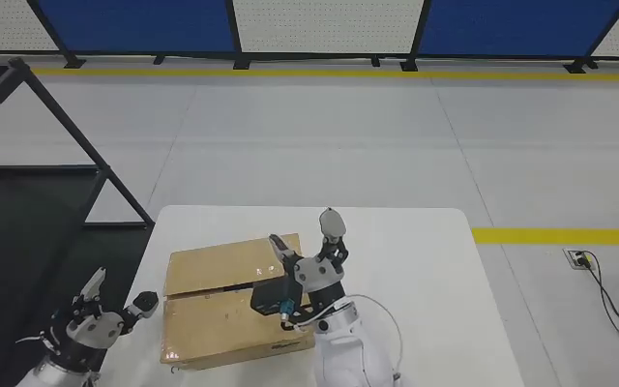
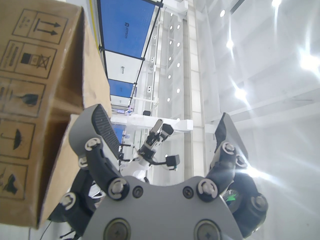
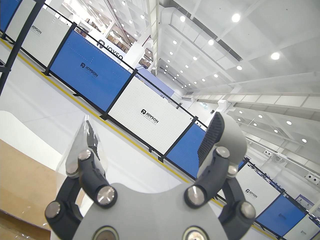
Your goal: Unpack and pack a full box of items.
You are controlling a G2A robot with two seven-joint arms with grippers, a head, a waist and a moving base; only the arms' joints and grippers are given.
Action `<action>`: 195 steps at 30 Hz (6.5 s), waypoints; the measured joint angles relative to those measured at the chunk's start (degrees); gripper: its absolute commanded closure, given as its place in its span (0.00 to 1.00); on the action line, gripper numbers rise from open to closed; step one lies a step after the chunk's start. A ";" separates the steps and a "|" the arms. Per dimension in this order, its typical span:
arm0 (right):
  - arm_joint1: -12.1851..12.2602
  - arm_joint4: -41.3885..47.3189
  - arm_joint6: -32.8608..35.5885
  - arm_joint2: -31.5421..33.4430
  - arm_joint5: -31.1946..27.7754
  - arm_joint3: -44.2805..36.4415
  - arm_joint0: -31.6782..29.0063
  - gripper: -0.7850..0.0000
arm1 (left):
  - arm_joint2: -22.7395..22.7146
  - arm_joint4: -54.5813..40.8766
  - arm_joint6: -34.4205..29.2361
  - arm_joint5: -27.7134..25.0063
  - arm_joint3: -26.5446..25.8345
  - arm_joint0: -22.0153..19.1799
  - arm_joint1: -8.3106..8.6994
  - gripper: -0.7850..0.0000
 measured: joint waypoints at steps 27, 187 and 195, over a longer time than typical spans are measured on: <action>-4.08 -6.47 3.29 -5.30 -6.50 10.27 9.97 0.00 | 3.54 8.34 3.41 3.02 1.58 -3.24 -0.10 0.00; -10.99 7.09 3.45 9.22 -45.63 8.16 1.11 1.00 | 4.09 8.90 6.30 4.15 0.32 -3.47 -2.12 0.00; -11.12 7.94 5.80 8.30 -46.51 10.39 1.51 1.00 | 3.89 8.64 6.35 3.82 0.14 -2.89 -2.24 0.00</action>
